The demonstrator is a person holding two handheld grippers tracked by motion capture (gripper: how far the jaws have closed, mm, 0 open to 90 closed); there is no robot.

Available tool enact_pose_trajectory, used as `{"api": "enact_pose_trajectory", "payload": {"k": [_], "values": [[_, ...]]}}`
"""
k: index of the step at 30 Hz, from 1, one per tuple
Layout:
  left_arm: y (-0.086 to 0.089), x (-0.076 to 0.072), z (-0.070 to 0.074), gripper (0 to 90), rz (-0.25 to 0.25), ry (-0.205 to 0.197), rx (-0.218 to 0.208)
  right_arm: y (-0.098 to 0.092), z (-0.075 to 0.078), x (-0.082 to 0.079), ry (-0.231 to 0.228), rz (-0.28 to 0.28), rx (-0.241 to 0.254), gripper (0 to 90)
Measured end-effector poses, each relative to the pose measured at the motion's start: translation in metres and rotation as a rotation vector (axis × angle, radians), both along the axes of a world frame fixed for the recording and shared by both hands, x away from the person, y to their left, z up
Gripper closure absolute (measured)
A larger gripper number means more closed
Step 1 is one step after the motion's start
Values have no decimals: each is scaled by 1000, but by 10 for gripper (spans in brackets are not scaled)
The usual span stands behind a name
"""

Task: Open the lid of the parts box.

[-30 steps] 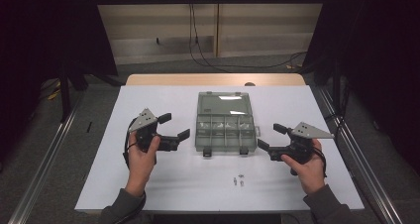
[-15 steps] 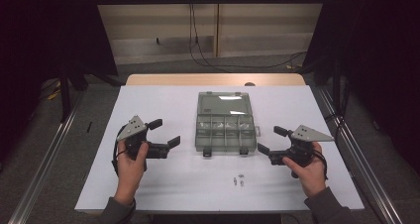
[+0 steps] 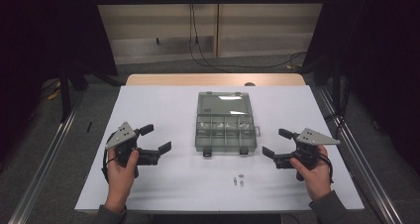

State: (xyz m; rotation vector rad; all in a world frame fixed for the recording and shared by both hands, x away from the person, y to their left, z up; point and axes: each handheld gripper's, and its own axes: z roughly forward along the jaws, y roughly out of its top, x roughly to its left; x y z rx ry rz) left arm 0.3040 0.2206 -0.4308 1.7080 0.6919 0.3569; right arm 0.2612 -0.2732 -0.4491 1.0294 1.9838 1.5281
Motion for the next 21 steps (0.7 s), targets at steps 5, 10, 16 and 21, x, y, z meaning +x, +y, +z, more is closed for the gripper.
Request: {"api": "enact_pose_trajectory", "payload": {"k": [5, 10, 16, 21], "values": [[8, -4, -1, 35, 10, -4, 6, -2, -1, -2, 1, -6, -5, 47], [15, -8, -1, 35, 15, -2, -2, -1, -2, -4, 3, 0, -17, 46], [26, -11, -1, 35, 19, -12, 15, -3, -4, -7, 10, 7, -26, 43], [32, -14, -2, 35, 32, -11, 11, -6, -5, -11, 14, 7, -33, 43]]}}
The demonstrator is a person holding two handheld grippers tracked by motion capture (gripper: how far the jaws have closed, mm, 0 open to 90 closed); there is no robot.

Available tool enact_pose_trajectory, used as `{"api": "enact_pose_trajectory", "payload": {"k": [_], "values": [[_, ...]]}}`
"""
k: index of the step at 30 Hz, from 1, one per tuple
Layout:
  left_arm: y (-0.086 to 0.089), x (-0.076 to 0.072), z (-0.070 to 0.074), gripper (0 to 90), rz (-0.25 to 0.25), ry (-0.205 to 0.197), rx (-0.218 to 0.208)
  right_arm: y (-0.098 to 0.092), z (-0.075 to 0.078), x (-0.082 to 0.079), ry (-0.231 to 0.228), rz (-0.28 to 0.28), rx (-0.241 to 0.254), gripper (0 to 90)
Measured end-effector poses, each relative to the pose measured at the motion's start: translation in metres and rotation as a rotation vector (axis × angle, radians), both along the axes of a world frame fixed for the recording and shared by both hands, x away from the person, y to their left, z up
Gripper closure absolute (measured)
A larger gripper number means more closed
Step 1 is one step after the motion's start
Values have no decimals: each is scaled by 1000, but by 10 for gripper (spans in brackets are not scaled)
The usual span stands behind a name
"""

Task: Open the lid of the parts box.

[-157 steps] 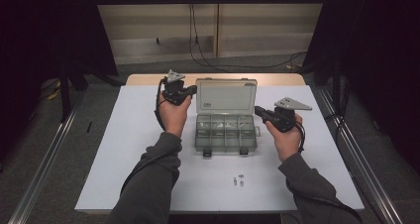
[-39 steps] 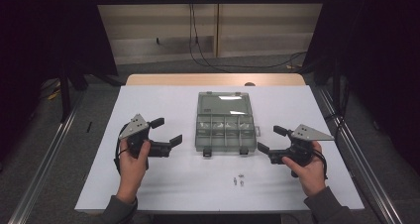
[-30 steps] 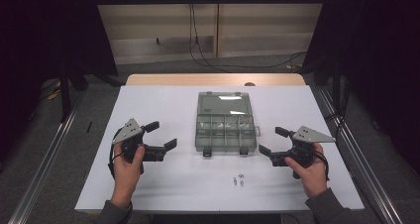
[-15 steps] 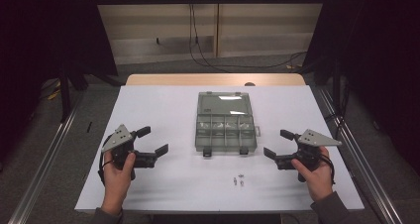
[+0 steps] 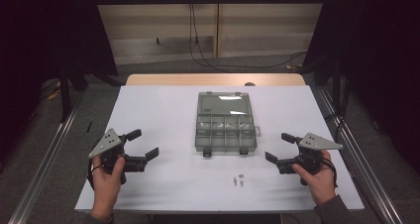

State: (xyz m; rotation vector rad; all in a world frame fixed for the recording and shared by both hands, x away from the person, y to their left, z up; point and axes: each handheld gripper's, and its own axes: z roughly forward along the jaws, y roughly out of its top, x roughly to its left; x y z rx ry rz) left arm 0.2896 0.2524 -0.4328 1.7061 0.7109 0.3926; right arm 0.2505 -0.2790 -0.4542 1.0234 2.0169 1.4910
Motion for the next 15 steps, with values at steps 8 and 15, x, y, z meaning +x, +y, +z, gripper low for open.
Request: {"api": "enact_pose_trajectory", "payload": {"k": [8, 15], "values": [[6, -4, -2, 35, 16, 3, 12, 1, -3, -3, 11, 6, 6, 41], [12, -7, -2, 35, 18, -1, 14, -1, -4, -7, 8, 22, 14, 41]]}}
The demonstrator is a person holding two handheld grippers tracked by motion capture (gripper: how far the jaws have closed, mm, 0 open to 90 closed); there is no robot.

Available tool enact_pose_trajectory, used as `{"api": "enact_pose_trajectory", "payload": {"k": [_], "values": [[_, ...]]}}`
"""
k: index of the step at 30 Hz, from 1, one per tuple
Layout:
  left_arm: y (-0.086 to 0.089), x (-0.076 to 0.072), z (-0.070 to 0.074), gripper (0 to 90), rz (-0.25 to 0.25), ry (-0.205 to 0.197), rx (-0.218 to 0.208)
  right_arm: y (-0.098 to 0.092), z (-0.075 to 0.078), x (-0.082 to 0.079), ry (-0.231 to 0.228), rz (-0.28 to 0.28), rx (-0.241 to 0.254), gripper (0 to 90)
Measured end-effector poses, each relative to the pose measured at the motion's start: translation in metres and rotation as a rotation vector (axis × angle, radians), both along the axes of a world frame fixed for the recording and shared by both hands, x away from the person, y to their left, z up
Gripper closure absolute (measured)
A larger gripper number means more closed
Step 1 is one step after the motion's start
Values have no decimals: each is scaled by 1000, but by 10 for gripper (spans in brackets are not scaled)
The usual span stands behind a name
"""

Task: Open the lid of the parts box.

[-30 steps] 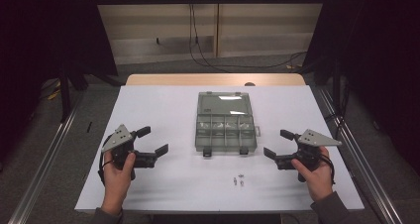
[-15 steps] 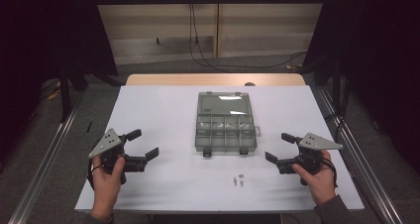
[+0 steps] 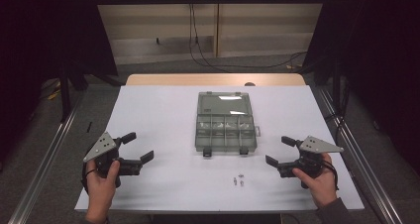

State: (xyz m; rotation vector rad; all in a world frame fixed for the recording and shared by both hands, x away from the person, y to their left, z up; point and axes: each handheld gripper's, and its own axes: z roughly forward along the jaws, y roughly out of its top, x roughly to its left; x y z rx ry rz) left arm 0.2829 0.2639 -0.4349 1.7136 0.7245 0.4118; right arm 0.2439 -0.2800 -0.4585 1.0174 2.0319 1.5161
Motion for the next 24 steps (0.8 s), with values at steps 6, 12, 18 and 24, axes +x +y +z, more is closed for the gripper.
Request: {"api": "enact_pose_trajectory", "payload": {"k": [6, 12, 18, 24], "values": [[3, -2, 1, 35, 12, -4, -7, 6, -2, -1, 8, 19, -11, 40], [3, -4, 1, 35, 8, -6, 0, 11, -3, 0, 8, 39, -4, 40], [4, -3, 0, 35, 8, -6, -14, 19, -4, 1, 20, 66, -3, 43], [4, -3, 1, 35, 5, -8, -7, 30, -4, 3, 26, 100, -2, 63]]}}
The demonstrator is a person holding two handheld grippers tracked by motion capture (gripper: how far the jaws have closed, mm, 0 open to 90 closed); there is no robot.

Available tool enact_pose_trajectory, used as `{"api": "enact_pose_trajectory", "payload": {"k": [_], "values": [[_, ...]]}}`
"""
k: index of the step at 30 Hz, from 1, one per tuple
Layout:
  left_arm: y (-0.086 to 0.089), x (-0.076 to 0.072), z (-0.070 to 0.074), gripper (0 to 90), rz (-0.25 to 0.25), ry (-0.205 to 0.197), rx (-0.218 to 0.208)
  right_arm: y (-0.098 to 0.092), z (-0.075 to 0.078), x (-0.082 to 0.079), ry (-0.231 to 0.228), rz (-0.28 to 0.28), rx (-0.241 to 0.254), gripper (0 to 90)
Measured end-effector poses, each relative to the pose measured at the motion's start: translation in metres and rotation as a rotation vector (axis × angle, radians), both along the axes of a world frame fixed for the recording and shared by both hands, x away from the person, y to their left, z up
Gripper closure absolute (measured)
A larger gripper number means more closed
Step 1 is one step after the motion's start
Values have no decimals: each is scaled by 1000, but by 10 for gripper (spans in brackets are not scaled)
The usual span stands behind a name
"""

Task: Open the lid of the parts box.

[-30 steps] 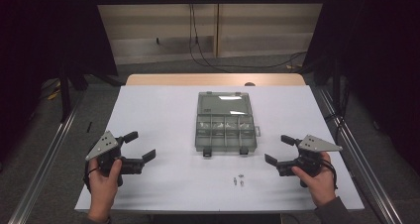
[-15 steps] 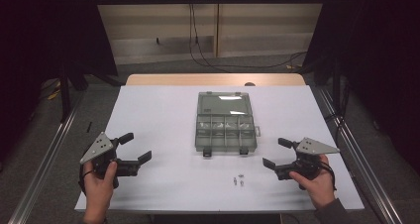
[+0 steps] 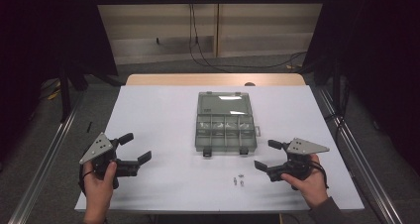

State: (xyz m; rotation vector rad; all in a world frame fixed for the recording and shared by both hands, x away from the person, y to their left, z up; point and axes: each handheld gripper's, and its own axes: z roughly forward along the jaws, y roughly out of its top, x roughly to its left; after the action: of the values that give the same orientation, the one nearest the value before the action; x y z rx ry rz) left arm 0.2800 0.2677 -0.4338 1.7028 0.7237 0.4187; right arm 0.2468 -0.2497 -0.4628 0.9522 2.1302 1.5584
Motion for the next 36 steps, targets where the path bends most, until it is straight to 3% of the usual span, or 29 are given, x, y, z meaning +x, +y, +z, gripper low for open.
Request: {"api": "enact_pose_trajectory", "payload": {"k": [18, 30, 36], "values": [[-2, -1, -1, 35, 11, 1, 0, 15, -4, 5, 27, 53, -26, 96], [-6, 4, -2, 35, 5, 1, -1, 19, -7, 7, 70, 72, -61, 223], [-4, 4, -1, 35, 1, -2, 4, 24, -8, 6, 87, 93, -78, 227]]}}
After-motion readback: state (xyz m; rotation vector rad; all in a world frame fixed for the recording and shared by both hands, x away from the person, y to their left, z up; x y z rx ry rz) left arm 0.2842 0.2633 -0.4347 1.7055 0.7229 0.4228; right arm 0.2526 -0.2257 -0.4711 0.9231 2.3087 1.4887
